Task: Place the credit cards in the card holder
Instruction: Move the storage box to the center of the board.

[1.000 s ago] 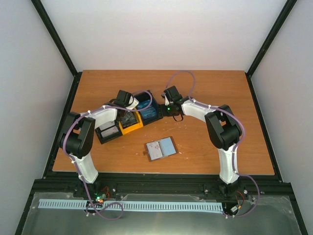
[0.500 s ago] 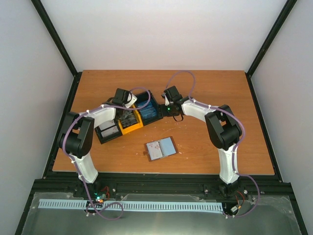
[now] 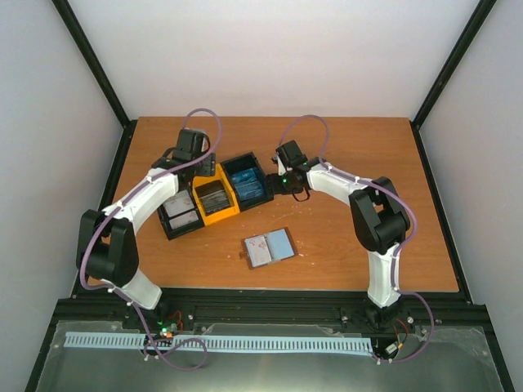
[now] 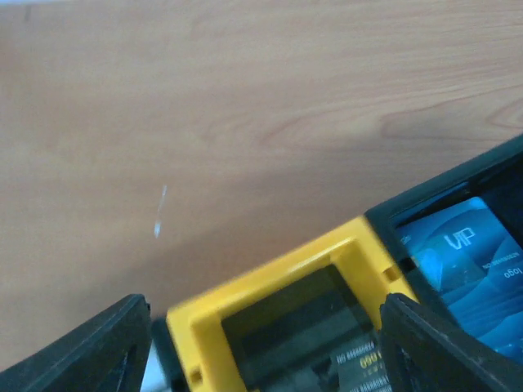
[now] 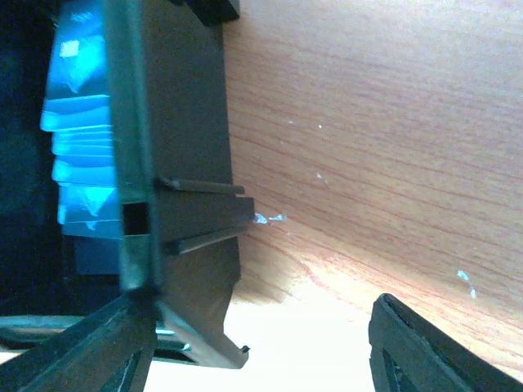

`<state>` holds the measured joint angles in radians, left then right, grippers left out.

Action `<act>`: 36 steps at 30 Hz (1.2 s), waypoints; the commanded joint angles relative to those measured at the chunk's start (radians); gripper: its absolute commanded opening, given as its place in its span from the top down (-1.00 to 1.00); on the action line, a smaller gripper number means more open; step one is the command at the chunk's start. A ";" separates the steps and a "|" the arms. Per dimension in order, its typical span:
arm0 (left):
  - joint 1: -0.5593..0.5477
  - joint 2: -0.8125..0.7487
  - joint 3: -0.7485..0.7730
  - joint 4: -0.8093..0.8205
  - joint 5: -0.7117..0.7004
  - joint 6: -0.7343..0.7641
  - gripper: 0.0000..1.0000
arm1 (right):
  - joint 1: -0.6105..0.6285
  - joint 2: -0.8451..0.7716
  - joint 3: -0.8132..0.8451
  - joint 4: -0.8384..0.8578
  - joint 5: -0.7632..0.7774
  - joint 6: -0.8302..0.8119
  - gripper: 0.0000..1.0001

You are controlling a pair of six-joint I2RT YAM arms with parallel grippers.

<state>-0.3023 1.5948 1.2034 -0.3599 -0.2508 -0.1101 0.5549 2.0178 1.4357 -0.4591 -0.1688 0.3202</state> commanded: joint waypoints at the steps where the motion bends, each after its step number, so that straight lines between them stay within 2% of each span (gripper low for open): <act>1: 0.045 -0.048 -0.001 -0.258 -0.058 -0.391 -0.55 | -0.004 -0.068 0.056 -0.048 0.013 -0.018 -0.41; 5: 0.133 -0.138 -0.091 -0.360 -0.026 -0.543 -0.53 | -0.004 -0.078 0.071 -0.063 0.016 -0.012 -0.42; 11: 0.223 -0.287 -0.200 -0.391 0.003 -0.627 -0.53 | -0.004 -0.081 0.093 -0.090 0.034 -0.005 -0.42; 16: 0.303 -0.322 -0.281 -0.402 0.013 -0.685 -0.44 | -0.004 -0.063 0.138 -0.123 0.042 -0.004 -0.42; 19: 0.335 -0.324 -0.322 -0.332 0.085 -0.644 -0.40 | -0.004 -0.054 0.167 -0.141 0.045 -0.009 -0.42; 23: 0.357 -0.280 -0.341 -0.238 0.157 -0.581 -0.24 | -0.004 -0.045 0.223 -0.169 0.048 -0.017 -0.42; 30: 0.371 -0.146 -0.308 -0.075 0.199 -0.462 -0.02 | -0.008 -0.043 0.282 -0.210 0.063 -0.035 -0.43; 34: 0.374 -0.060 -0.249 -0.026 0.210 -0.395 0.23 | -0.019 -0.050 0.294 -0.224 0.080 -0.045 -0.43; 36: 0.374 -0.037 -0.229 0.007 0.234 -0.340 0.26 | -0.027 -0.055 0.296 -0.229 0.090 -0.050 -0.43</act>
<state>0.0669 1.5227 0.8963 -0.4782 -0.0727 -0.5697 0.5461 1.9659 1.7050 -0.6548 -0.1108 0.2939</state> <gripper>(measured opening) 0.380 0.714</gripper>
